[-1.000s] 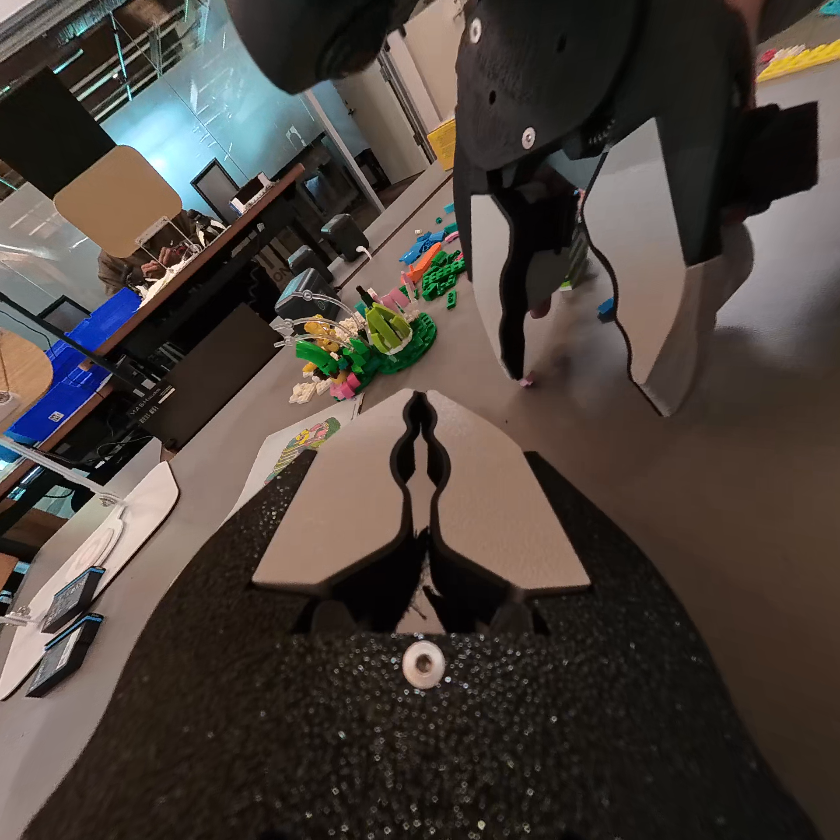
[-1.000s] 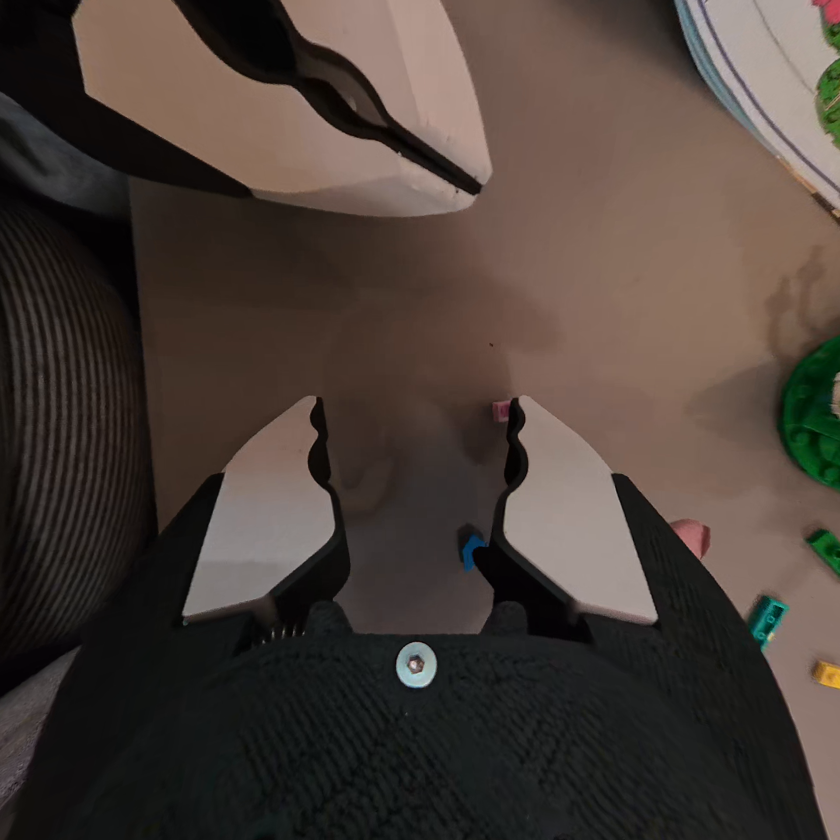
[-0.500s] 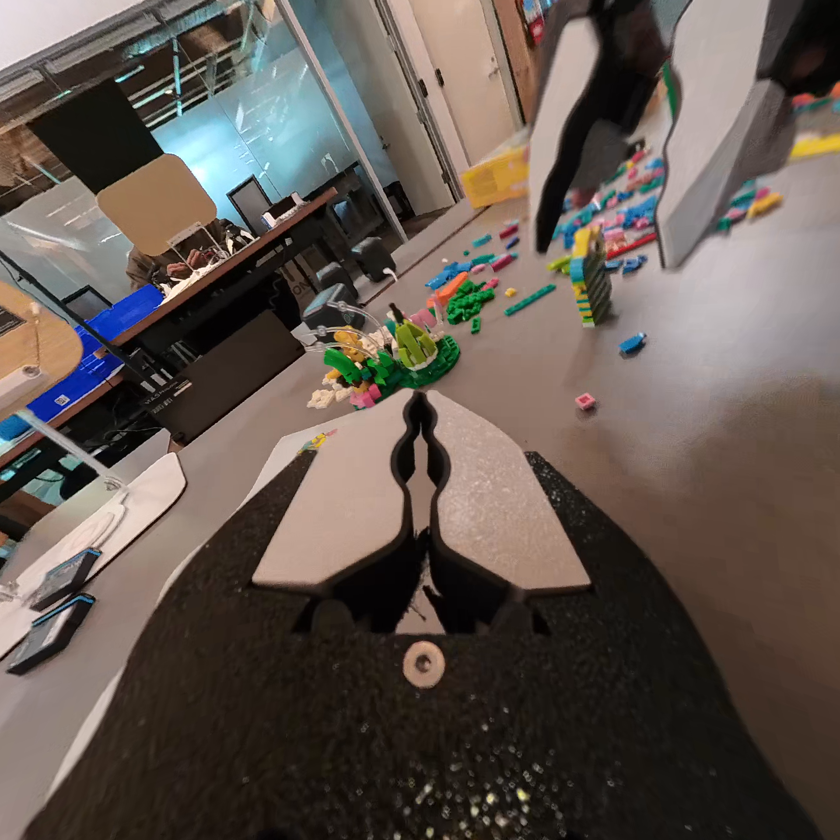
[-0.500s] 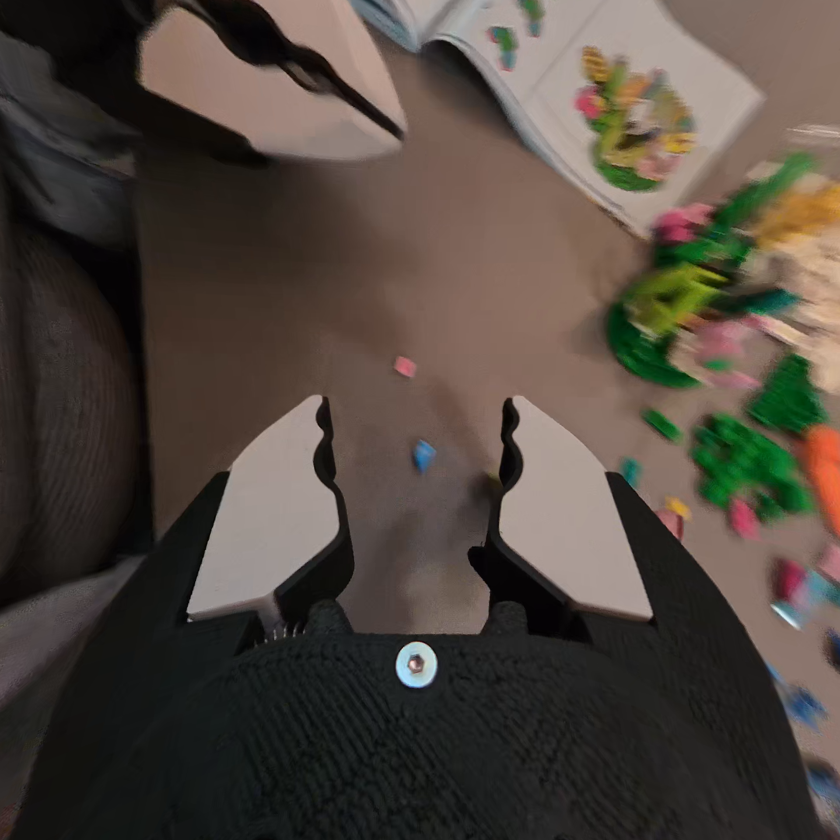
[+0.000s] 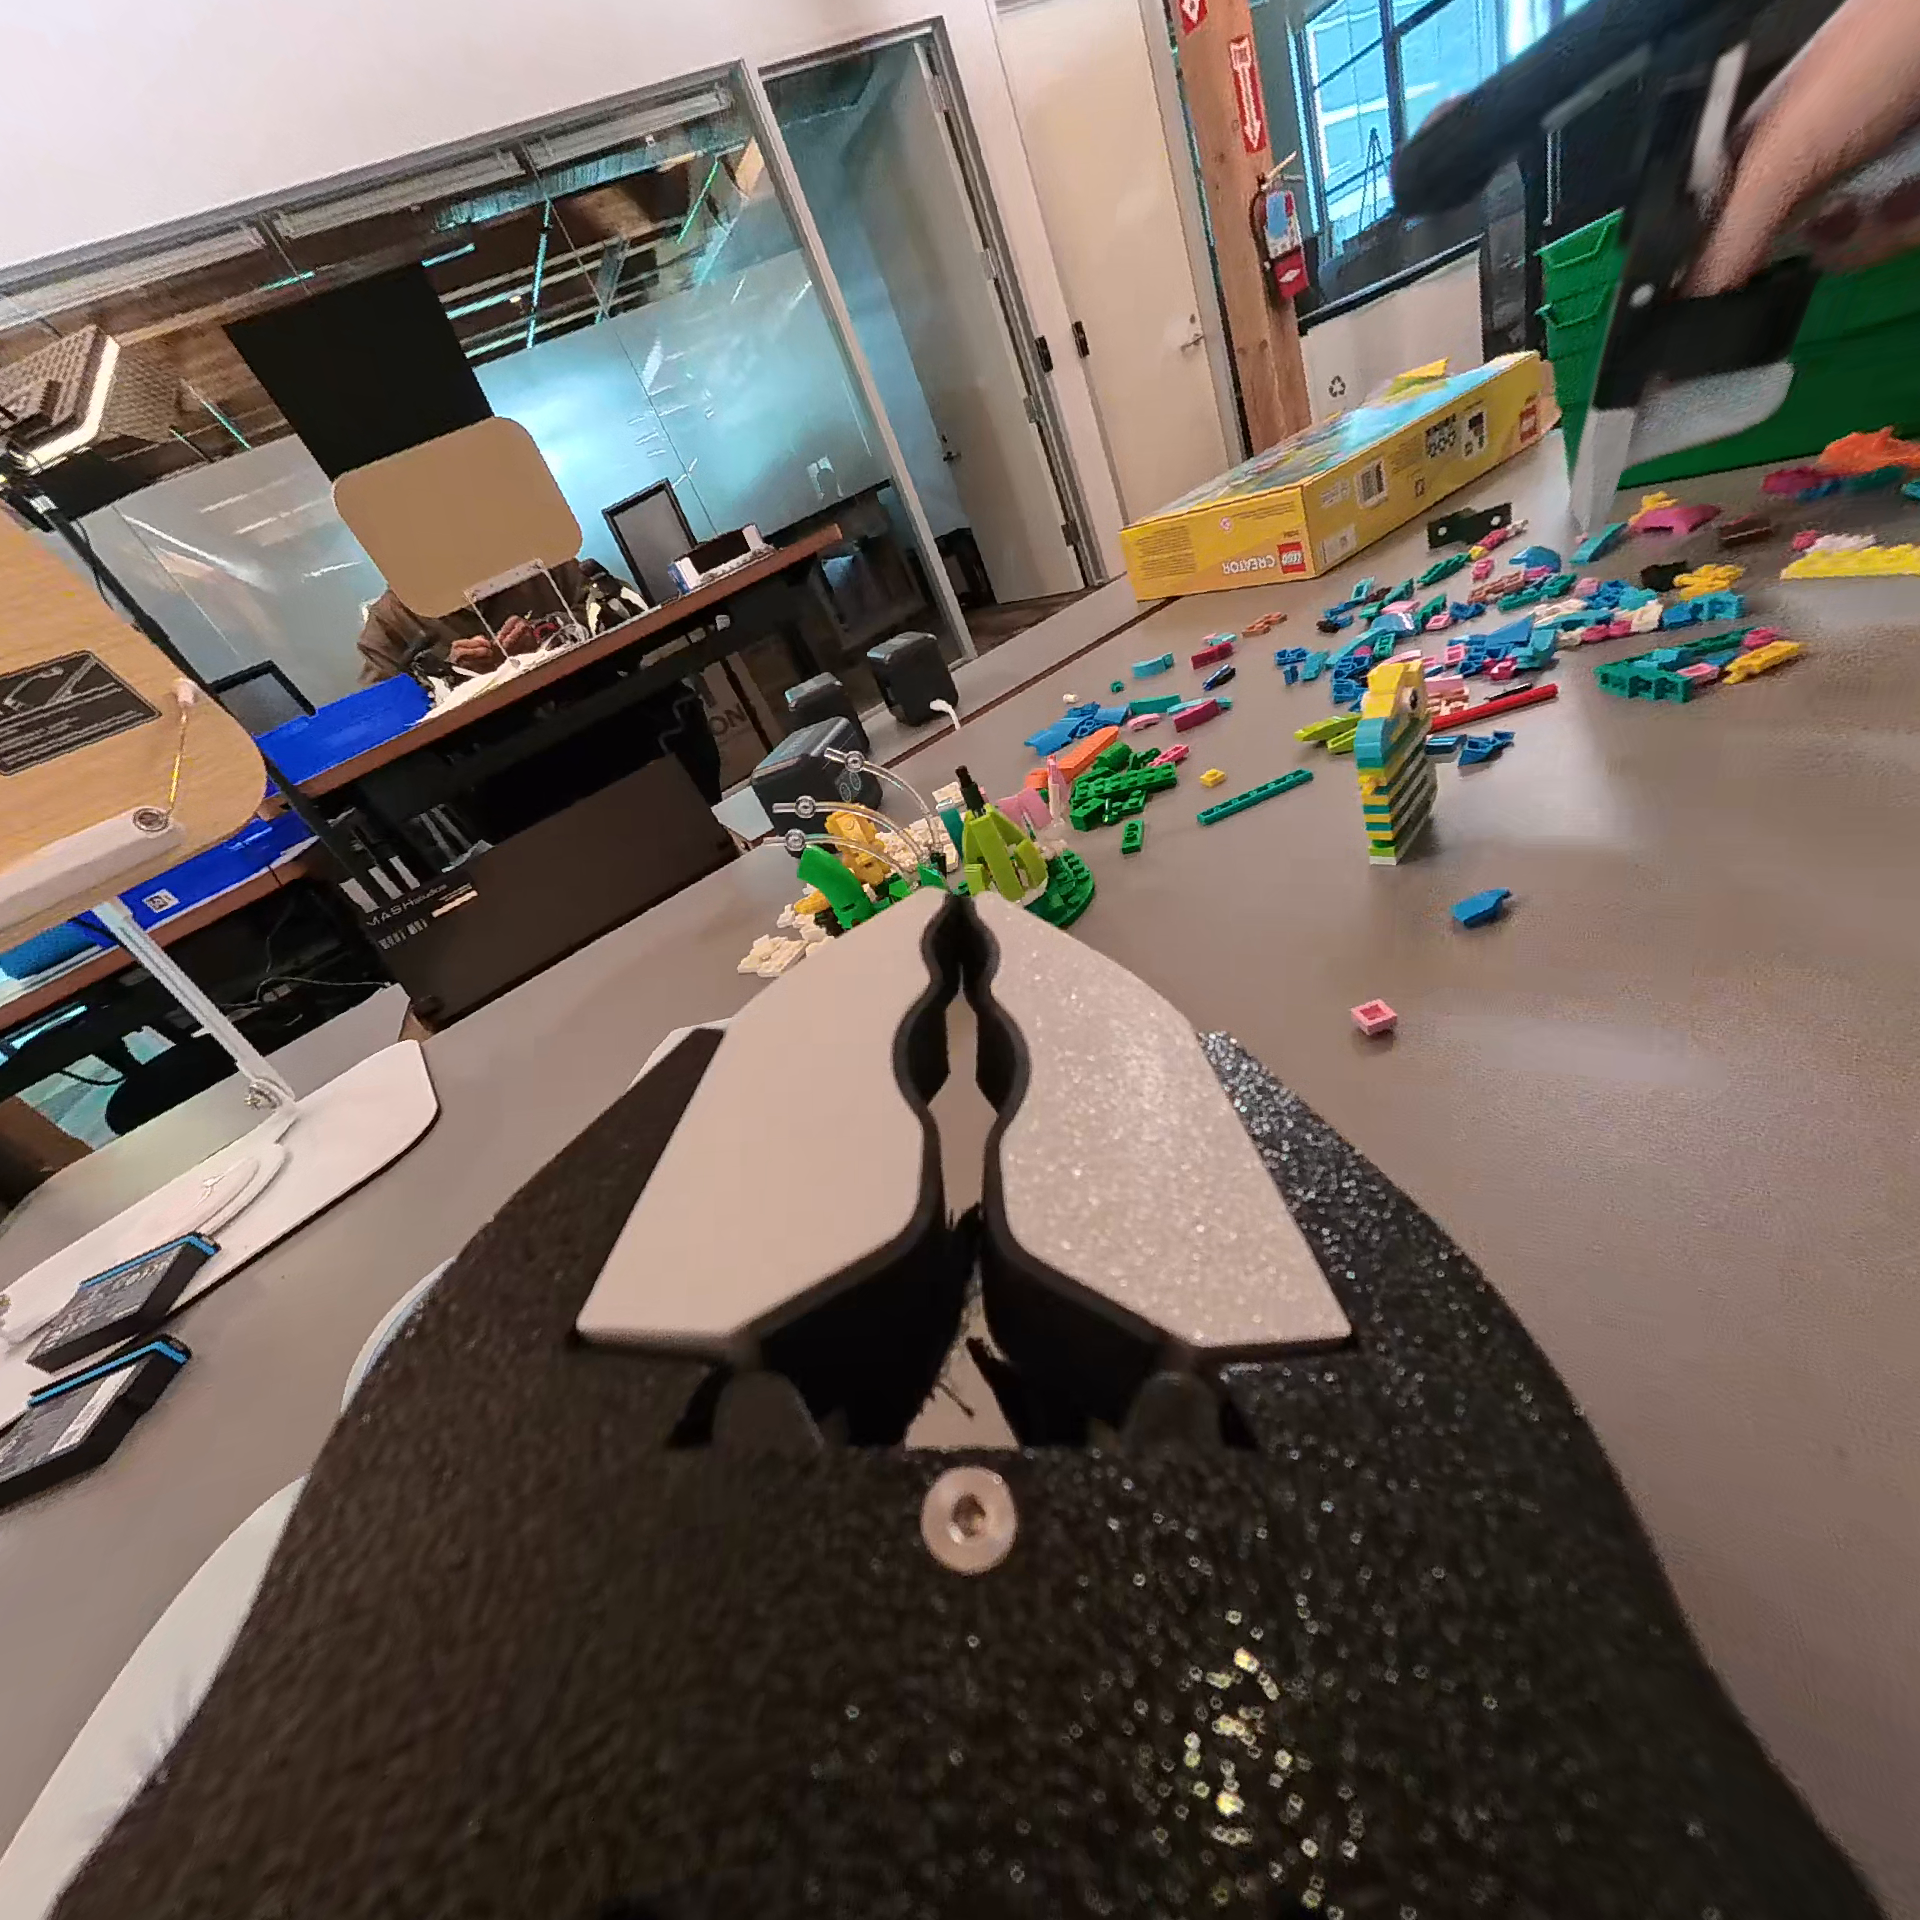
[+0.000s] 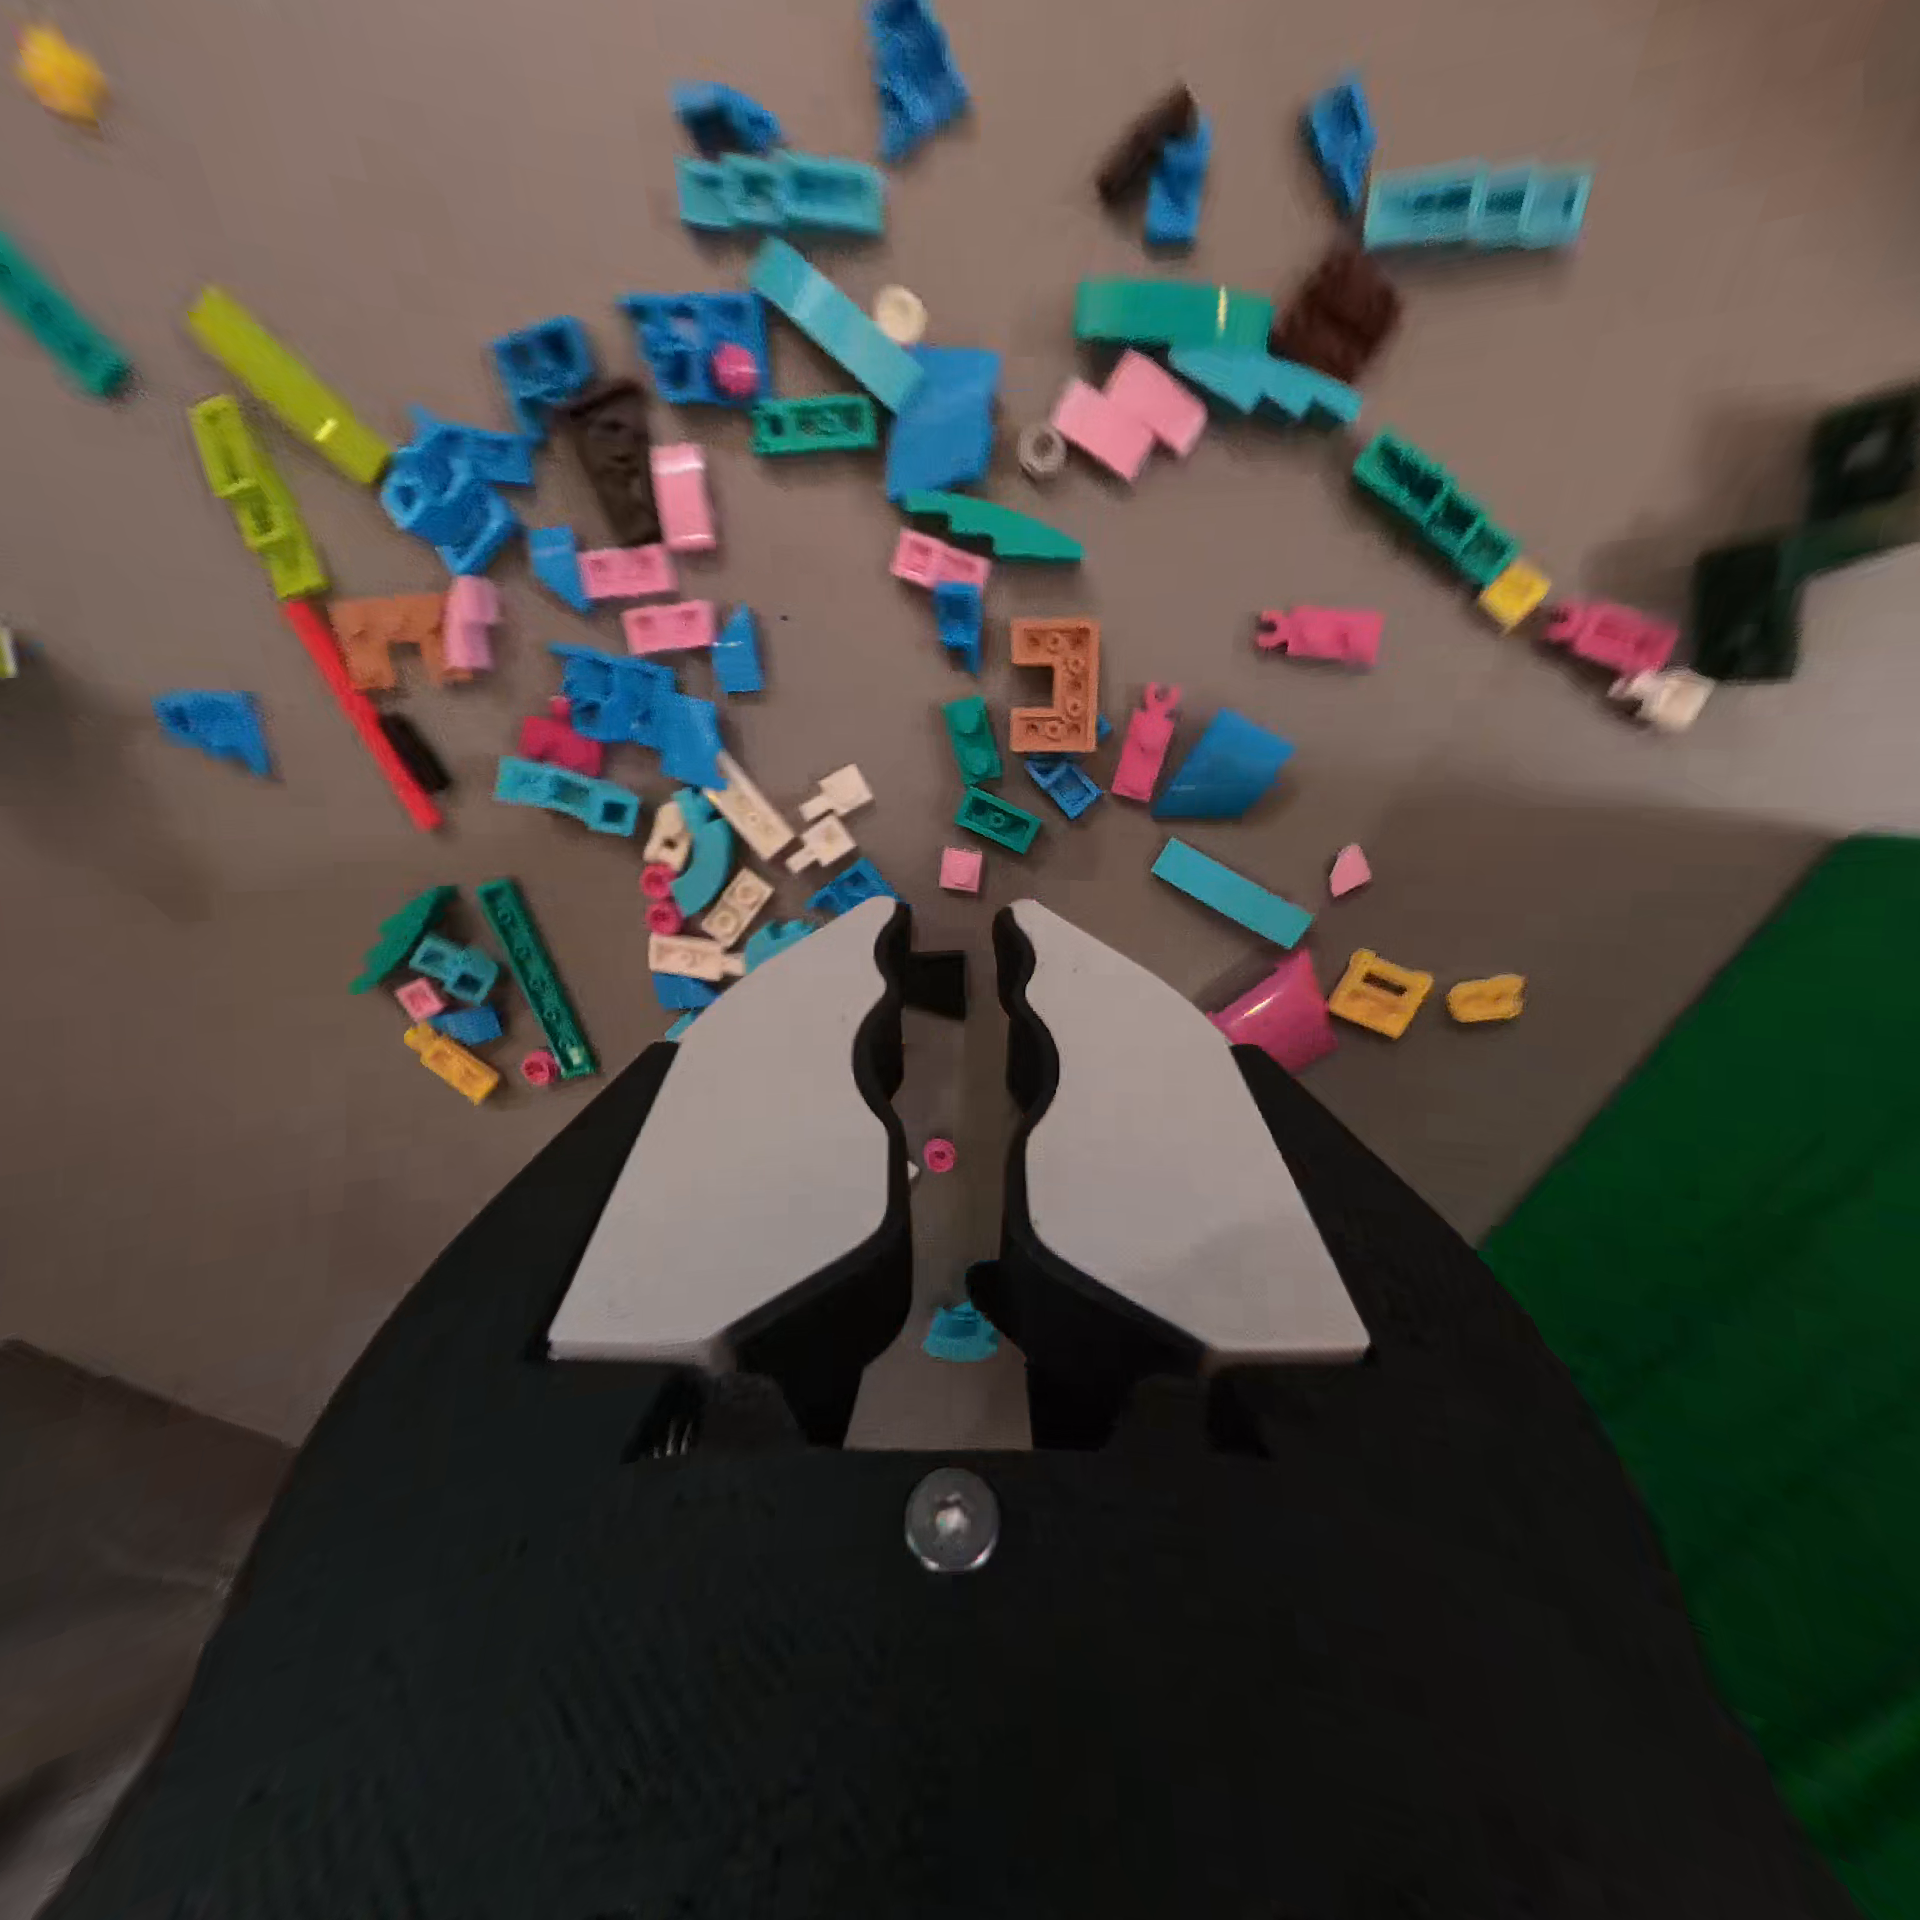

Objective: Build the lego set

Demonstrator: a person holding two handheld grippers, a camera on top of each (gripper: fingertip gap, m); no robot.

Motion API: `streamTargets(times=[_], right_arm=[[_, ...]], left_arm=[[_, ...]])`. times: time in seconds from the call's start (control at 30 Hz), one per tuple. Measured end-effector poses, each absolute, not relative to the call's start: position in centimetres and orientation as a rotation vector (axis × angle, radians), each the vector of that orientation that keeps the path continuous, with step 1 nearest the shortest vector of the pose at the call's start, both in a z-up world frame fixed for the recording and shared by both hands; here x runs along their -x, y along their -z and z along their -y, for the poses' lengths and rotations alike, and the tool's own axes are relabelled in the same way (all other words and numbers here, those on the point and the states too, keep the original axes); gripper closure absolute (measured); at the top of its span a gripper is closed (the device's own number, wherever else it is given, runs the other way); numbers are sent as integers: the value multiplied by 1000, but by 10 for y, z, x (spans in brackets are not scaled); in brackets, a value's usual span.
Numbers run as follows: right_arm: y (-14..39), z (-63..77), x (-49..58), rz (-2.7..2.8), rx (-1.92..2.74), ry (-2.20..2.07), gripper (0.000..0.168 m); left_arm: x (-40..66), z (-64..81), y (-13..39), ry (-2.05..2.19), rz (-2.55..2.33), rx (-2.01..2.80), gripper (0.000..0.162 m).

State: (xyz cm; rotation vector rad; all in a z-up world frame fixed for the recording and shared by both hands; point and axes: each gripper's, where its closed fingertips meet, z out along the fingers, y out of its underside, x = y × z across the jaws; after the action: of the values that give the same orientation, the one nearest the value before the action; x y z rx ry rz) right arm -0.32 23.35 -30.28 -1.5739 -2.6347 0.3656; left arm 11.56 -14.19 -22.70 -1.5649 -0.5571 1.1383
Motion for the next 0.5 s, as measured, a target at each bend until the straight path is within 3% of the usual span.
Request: streamTargets(times=[0.33, 0.43, 0.5], right_arm=[[325, -236, 9, 2611, 1682, -330, 145], [326, -234, 9, 2620, 1659, -299, 148], [327, -236, 10, 2620, 1630, -254, 161]], left_arm=[[-115, 142, 225, -1126, 556, 1551, 162], [-115, 141, 225, -1125, 554, 1545, 162], [-115, 141, 225, -1125, 554, 1545, 162]])
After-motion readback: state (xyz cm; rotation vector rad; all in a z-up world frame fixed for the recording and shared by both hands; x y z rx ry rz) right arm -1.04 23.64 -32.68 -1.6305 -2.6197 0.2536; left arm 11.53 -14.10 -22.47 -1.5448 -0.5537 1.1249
